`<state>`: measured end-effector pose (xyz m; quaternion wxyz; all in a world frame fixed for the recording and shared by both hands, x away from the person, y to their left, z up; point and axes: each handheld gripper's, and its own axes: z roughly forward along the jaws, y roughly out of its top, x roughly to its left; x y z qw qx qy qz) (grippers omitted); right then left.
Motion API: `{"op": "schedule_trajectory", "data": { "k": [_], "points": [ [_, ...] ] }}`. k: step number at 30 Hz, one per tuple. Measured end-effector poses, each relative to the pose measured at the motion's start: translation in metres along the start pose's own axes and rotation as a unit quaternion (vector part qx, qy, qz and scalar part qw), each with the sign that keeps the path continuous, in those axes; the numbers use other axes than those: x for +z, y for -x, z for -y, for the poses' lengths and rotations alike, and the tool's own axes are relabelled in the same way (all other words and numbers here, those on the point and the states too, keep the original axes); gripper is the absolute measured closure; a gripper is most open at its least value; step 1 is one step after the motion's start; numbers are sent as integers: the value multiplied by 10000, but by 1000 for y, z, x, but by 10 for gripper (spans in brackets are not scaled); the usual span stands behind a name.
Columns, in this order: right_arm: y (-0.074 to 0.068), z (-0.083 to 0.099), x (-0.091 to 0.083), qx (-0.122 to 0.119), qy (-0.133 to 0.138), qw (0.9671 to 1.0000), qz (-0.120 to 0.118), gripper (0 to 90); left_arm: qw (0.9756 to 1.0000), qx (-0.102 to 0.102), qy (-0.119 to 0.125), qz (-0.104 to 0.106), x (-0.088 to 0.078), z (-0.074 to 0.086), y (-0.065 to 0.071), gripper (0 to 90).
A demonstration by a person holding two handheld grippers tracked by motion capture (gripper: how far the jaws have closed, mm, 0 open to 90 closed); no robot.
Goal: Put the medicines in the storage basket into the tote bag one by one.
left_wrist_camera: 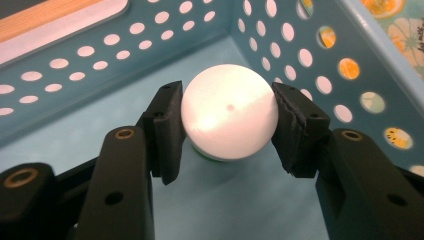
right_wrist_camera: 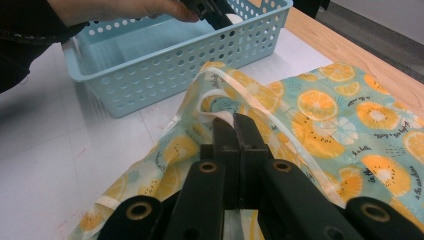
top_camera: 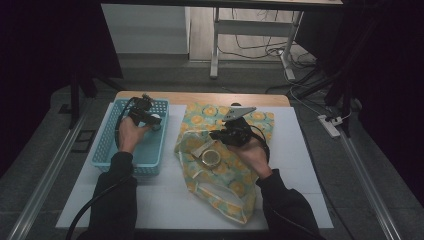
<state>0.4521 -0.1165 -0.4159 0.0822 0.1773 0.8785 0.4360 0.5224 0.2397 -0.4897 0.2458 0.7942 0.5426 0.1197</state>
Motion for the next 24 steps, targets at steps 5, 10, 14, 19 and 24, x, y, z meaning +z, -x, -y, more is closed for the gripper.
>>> {"op": "schedule_trajectory", "data": {
  "k": [5,10,14,19,24],
  "points": [
    [0,0,0,9,5,10000,-3,900,9999,65,140,62,-13,1,1,503],
    [-1,0,1,0,-13,10000,-23,900,9994,158,291,132,-29,2,3,503],
    [-1,0,2,7,-26,10000,-27,900,9988,269,356,214,-39,2,7,503],
    [-1,0,2,19,-22,10000,-26,900,9979,414,388,317,-49,4,13,503],
    [-1,0,2,25,-19,10000,-21,900,9968,507,460,411,-58,10,19,503]
  ]
}}
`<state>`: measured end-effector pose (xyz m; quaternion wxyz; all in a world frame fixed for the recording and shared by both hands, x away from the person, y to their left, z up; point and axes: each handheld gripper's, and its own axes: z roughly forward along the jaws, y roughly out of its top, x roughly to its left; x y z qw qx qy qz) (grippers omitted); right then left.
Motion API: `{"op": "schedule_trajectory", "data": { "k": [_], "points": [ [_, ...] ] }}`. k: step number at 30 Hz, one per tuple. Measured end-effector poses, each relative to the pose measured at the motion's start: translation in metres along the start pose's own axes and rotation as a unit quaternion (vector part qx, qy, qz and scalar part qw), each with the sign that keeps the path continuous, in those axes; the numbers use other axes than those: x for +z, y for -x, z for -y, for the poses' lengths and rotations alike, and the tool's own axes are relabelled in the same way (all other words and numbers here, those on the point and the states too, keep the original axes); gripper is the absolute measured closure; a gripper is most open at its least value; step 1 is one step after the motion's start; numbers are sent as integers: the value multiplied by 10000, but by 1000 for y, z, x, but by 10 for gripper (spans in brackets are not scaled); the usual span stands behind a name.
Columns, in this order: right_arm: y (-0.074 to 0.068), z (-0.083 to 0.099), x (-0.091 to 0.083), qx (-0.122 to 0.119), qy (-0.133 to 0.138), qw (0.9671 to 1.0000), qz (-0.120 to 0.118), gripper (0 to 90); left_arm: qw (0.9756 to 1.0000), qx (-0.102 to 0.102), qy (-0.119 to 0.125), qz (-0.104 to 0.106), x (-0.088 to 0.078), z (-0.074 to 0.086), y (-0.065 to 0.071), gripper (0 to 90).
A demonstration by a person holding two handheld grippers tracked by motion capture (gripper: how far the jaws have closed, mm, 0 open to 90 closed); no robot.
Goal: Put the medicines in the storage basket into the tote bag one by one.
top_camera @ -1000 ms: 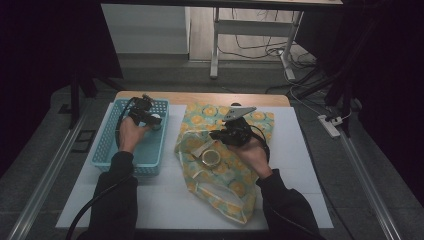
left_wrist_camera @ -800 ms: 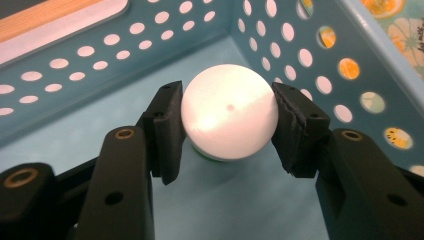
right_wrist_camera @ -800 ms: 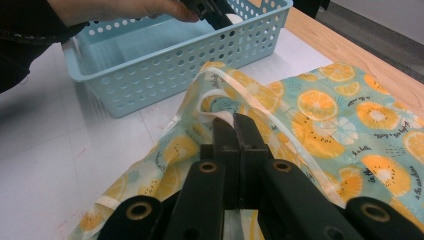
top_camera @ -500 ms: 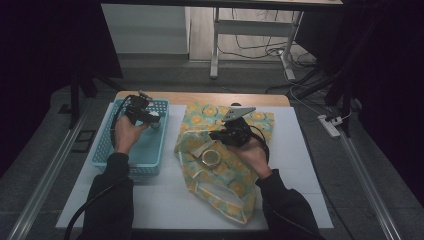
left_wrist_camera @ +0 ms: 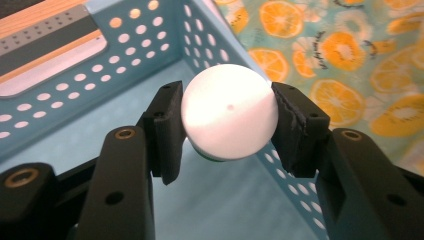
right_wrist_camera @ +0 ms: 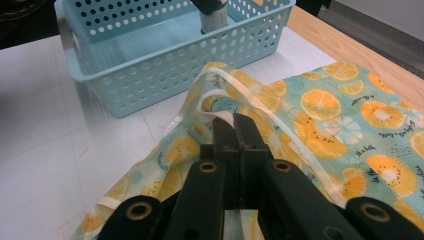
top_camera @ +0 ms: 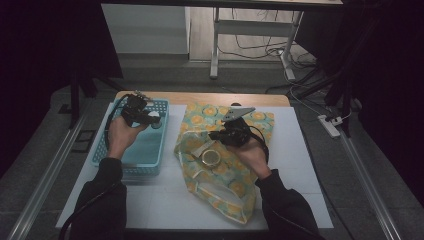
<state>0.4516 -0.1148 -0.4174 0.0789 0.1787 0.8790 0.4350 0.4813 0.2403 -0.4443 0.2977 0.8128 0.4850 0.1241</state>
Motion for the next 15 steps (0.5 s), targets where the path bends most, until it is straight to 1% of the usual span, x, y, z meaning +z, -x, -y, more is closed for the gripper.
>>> {"op": "schedule_trajectory", "data": {
  "k": [3,11,15],
  "points": [
    [0,0,0,-1,0,10000,0,900,10000,33,49,71,-5,2,3,503],
    [1,0,0,15,2,10000,5,900,9994,198,134,248,-18,7,15,504],
    [1,1,1,39,-4,10000,-2,900,9992,311,95,241,-21,11,22,503]
  ]
}}
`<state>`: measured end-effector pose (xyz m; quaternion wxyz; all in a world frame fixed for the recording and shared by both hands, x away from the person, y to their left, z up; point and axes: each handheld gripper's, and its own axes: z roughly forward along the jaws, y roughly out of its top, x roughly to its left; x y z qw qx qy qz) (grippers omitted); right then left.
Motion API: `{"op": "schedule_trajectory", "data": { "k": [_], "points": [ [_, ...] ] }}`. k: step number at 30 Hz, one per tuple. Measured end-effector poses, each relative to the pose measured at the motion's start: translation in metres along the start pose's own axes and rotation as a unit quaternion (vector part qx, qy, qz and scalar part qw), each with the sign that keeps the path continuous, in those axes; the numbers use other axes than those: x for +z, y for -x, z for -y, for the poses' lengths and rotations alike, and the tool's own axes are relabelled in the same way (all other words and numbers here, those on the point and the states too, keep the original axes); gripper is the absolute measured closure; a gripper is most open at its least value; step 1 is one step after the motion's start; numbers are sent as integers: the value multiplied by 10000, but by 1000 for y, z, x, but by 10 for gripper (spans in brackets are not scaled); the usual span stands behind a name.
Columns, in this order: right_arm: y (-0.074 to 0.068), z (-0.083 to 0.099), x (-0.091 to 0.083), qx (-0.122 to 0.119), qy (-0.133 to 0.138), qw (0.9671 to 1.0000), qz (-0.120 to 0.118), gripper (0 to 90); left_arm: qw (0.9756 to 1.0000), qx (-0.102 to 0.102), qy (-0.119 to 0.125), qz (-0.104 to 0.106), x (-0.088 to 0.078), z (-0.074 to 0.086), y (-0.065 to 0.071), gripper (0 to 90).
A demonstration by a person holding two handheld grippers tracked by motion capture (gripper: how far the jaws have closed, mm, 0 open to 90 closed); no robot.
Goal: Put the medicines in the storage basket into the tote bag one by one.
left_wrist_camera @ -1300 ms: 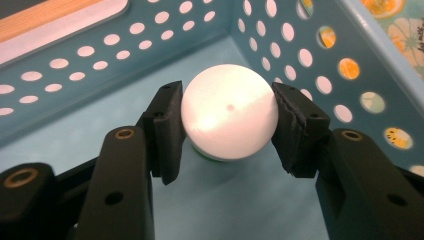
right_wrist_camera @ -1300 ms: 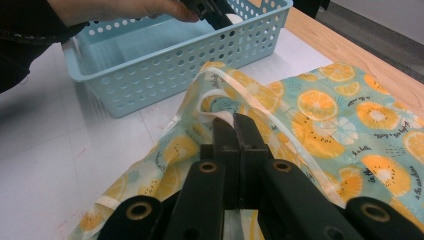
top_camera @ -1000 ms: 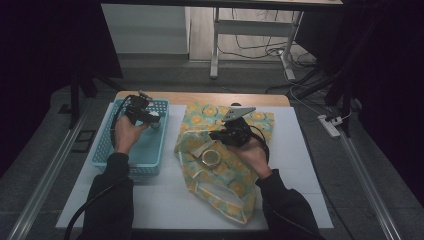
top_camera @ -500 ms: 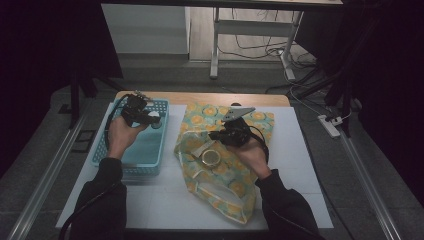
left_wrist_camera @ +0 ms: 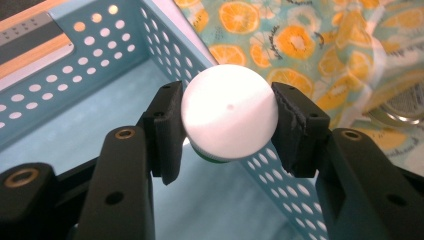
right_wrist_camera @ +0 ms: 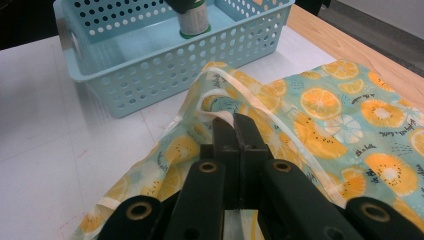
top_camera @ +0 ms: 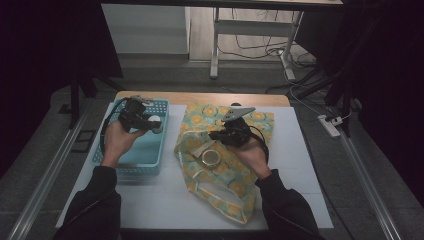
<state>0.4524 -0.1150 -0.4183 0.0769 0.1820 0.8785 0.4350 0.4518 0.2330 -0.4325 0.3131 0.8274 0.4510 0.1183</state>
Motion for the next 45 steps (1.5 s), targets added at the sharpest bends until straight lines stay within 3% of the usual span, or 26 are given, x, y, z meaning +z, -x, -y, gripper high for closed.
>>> {"op": "schedule_trajectory", "data": {
  "k": [13,20,29,45],
  "points": [
    [0,0,1,0,-2,10000,6,900,9998,92,77,134,-23,6,13,504],
    [0,0,1,2,-6,10000,15,900,9993,191,101,318,-29,7,27,504],
    [1,0,1,8,22,10000,40,900,9971,415,70,631,-20,7,50,504],
    [3,1,2,68,64,9999,78,900,9892,984,43,1086,6,-4,99,504]
  ]
}}
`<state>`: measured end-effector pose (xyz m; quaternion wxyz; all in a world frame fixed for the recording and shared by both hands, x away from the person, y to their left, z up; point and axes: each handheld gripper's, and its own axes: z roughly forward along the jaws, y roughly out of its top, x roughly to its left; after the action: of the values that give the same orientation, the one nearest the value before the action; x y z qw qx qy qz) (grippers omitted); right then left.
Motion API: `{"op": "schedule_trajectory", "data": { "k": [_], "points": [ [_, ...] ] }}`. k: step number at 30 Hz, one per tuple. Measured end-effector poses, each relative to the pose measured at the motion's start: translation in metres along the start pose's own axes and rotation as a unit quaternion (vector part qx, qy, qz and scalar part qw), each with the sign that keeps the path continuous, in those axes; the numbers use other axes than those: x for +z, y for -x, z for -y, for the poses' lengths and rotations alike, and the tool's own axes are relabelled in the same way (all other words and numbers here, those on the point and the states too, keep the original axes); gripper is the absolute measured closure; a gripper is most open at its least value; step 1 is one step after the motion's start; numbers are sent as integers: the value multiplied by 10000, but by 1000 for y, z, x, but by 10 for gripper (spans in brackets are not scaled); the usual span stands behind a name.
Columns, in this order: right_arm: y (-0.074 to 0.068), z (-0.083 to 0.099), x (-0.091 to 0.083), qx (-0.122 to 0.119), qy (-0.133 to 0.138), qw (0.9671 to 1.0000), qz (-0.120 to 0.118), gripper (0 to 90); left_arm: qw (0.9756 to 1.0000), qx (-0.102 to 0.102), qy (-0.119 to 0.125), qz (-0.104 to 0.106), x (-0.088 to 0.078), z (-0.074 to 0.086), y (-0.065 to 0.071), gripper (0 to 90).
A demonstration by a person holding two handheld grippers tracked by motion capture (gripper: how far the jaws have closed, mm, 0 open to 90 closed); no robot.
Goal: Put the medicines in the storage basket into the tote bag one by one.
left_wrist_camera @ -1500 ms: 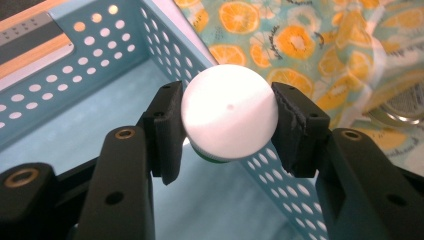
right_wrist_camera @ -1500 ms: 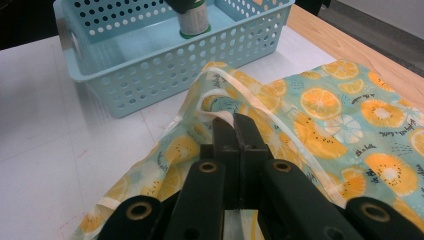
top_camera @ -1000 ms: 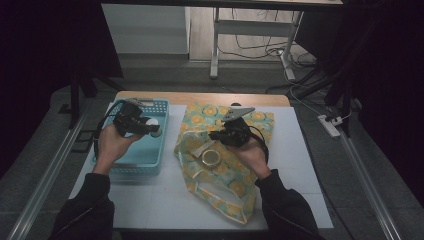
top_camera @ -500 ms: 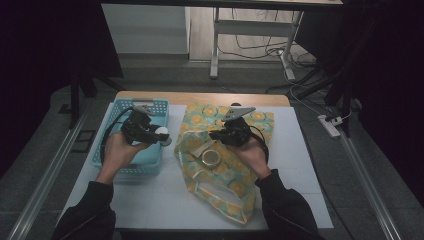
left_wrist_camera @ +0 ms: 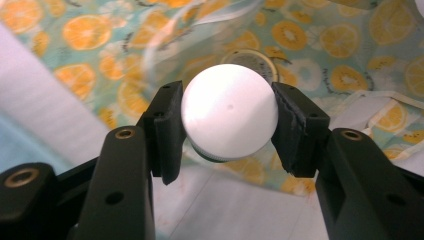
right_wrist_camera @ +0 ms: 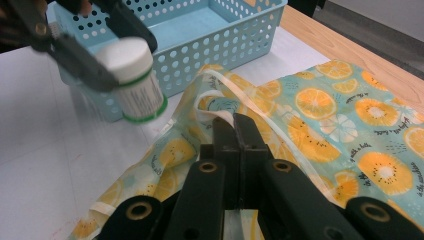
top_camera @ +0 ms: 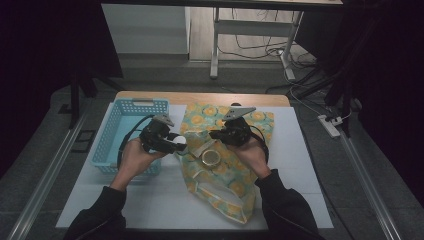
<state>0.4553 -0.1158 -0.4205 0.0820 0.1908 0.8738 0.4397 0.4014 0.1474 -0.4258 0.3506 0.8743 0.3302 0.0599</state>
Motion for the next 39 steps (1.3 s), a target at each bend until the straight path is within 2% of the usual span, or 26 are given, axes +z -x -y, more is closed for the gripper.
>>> {"op": "schedule_trajectory", "data": {
  "k": [11,18,21,26,39],
  "points": [
    [1,0,-1,-9,32,10000,29,900,9996,262,-109,78,35,-17,16,503],
    [0,0,0,-33,63,10000,52,900,9993,358,-133,12,56,-27,22,503],
    [-1,0,0,-61,70,9999,72,900,9990,398,-161,-103,63,-31,23,503],
    [-1,0,0,-42,72,9999,77,900,9990,326,-125,-262,72,-34,17,502],
    [0,3,6,-44,19,9999,116,900,9989,86,24,-450,85,-37,1,501]
  ]
}}
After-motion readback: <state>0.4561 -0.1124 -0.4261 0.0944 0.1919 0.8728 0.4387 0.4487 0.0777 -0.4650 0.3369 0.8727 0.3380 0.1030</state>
